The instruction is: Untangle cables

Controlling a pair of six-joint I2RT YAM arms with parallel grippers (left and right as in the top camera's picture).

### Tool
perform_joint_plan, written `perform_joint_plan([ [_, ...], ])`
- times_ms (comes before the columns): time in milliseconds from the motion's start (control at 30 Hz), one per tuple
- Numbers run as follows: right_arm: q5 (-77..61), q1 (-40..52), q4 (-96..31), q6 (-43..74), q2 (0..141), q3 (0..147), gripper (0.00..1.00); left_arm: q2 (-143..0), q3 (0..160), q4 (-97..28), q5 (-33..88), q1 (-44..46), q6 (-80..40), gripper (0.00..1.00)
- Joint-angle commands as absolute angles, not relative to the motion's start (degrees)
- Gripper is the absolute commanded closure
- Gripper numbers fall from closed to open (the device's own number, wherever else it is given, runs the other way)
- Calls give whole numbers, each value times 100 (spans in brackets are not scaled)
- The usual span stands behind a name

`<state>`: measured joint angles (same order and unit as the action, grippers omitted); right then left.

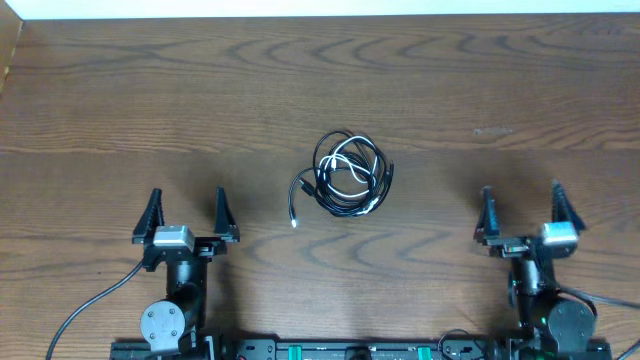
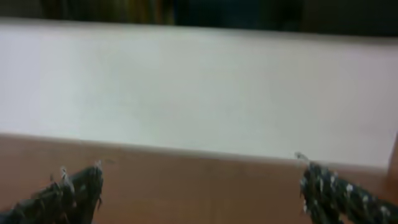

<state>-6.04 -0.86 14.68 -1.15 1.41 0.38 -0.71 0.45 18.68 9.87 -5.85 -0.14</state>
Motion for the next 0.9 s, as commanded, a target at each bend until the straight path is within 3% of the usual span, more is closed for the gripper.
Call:
perform_joint_plan([
  [0,-692,-108,1737,-438,115,89,1,-84,423,1918,1155,-604,154,2],
  [233,-613,-108,1745,-434,690,615,1,-1391,1645,1793,1094,-604,449,2],
  [467,-600,-108,1691,-434,2519,2353,1,-3771,3463,1588,1116,-604,421,2],
  [633,-1127,-95,1170,-410,3865,3745,1,-4742,4786,502,1127,-604,427,2],
  [867,-1391,261,-303,-434,4921,5529,1,-4908,6136,-965,1151,-604,808,2],
])
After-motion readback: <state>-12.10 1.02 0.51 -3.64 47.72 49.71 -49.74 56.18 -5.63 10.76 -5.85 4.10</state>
